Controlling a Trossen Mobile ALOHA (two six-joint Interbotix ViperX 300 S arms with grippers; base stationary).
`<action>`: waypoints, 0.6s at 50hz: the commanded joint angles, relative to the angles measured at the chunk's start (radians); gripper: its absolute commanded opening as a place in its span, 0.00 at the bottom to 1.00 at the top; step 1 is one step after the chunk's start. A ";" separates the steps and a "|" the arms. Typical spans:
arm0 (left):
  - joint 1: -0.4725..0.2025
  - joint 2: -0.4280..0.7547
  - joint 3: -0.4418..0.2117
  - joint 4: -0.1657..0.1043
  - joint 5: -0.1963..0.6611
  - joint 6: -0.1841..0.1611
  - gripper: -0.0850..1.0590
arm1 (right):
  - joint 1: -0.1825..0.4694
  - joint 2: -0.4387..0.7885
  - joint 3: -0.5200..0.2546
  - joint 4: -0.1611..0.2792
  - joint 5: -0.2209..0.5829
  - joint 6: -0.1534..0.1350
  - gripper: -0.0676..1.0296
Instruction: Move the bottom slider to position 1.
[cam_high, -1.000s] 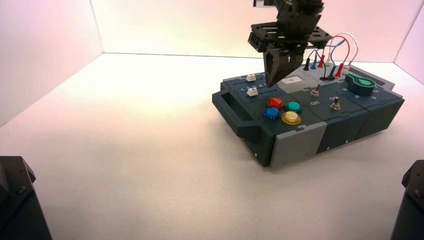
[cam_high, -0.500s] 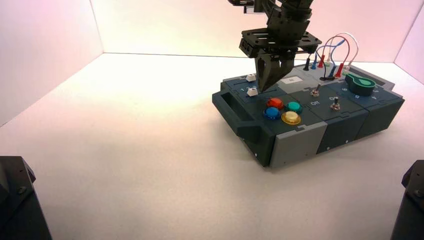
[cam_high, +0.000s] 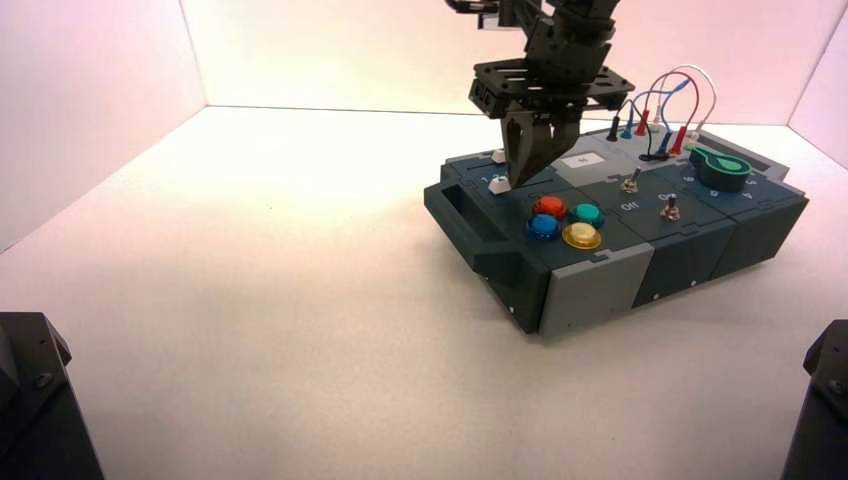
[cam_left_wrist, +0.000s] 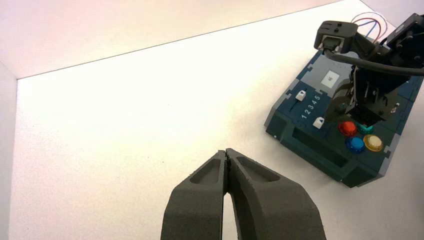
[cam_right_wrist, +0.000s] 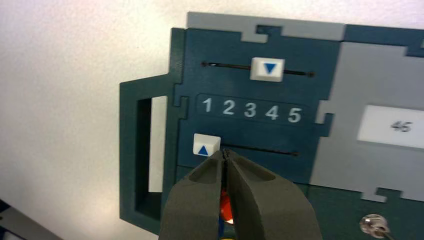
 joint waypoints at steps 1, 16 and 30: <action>0.002 0.005 -0.015 -0.003 -0.008 -0.005 0.05 | 0.018 -0.002 -0.026 0.015 0.000 0.002 0.04; 0.002 0.003 -0.015 -0.003 -0.006 -0.005 0.05 | 0.018 -0.009 -0.025 0.015 -0.002 0.000 0.04; 0.003 0.003 -0.014 -0.003 -0.006 -0.005 0.05 | 0.021 -0.028 -0.025 0.023 -0.006 0.000 0.04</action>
